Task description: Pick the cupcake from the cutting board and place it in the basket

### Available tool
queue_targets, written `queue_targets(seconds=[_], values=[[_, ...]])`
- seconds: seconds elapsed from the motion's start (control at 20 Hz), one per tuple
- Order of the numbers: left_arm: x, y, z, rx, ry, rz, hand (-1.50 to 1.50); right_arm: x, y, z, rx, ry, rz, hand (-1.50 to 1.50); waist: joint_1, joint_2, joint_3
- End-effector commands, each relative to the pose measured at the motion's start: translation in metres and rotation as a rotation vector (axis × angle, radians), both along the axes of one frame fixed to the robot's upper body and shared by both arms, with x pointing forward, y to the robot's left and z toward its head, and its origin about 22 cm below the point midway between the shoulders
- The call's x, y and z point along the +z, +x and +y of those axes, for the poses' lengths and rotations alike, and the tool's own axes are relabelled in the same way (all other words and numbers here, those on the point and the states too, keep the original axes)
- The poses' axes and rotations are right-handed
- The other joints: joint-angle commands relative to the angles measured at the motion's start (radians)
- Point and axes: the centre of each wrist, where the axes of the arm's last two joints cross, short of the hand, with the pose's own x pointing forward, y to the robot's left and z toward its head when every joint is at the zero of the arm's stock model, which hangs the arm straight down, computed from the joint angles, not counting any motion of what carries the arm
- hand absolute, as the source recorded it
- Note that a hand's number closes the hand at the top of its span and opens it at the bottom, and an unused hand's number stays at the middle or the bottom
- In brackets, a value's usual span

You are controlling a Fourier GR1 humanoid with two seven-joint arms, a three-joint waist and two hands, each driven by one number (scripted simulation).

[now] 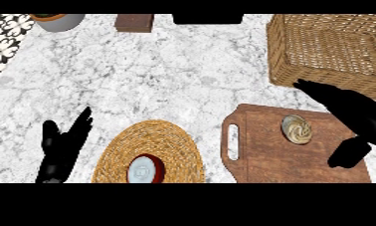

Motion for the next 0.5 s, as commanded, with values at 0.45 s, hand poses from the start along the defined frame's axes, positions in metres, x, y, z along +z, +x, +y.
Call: queue_targets(seconds=[0.45], values=[[-0.027, -0.024, -0.019, 0.0, -0.009, 0.069, 0.0, -0.036, 0.018, 0.009, 0.003, 0.003, 0.001, -1.5, 0.005, 0.006, -0.007]])
